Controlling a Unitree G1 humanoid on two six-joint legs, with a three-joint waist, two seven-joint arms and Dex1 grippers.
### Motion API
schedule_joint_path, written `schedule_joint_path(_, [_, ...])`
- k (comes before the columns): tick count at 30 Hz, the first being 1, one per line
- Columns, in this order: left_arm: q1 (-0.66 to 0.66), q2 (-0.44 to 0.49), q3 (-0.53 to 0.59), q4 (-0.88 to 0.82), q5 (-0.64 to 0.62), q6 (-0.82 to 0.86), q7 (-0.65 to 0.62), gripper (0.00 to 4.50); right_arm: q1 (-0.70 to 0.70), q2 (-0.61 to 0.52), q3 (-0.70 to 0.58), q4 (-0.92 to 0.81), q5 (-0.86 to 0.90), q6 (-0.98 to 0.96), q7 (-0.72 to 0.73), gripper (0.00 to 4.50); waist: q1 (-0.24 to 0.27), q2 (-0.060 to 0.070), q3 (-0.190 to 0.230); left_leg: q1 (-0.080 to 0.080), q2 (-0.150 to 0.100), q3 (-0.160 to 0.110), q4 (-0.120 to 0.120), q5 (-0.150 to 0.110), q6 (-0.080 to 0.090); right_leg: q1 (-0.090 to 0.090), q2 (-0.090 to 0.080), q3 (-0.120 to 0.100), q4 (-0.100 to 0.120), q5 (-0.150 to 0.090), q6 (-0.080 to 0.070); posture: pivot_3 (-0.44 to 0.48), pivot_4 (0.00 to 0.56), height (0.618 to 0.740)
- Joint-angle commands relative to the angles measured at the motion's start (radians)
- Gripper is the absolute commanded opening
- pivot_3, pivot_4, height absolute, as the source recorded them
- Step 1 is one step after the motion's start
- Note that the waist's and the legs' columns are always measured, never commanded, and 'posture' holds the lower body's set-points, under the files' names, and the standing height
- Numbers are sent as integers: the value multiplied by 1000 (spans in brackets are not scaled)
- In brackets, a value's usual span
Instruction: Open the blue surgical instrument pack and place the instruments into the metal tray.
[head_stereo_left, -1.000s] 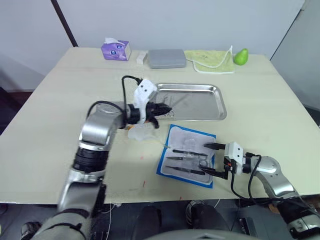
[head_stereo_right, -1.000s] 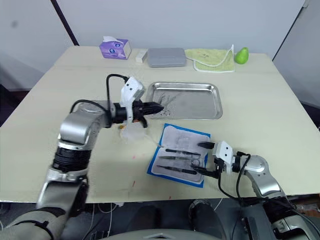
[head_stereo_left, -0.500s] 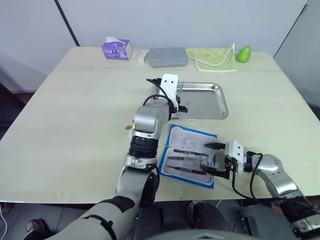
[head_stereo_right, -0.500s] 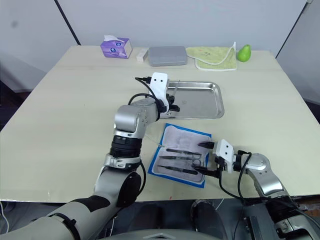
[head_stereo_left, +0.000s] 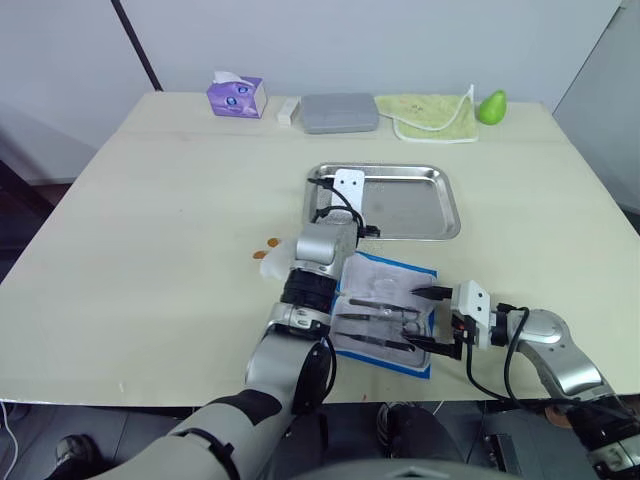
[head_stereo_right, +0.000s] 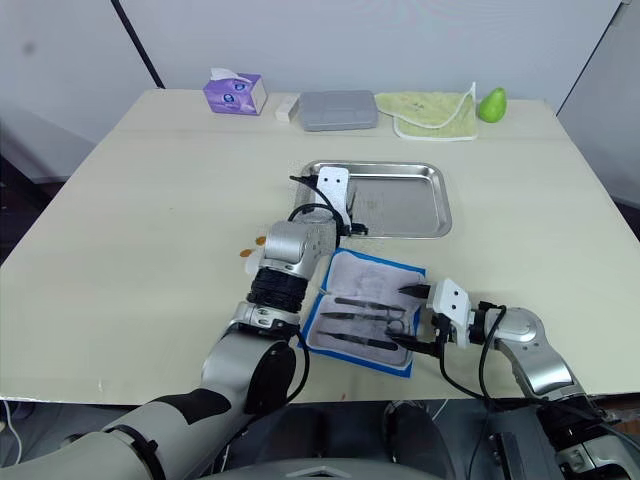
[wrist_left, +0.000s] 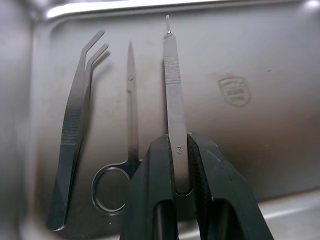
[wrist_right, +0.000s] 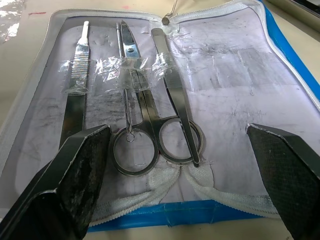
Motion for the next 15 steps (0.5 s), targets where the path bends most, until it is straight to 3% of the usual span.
schedule_joint_path(1, [-32, -27, -5, -13, -5, -21, 18, 15, 64, -26, 60, 100, -104, 96, -15, 4500, 0, 0, 0, 0, 0, 0, 0, 0, 0, 0, 0, 0, 0, 0, 0, 0, 150, 736])
schedule_joint_path(15, [-48, -41, -7, -18, -42, 8, 12, 15, 58, -24, 58, 89, -102, 111, -20, 4500, -2, 0, 0, 0, 0, 0, 0, 0, -1, 0, 0, 0, 0, 0, 0, 0, 150, 736])
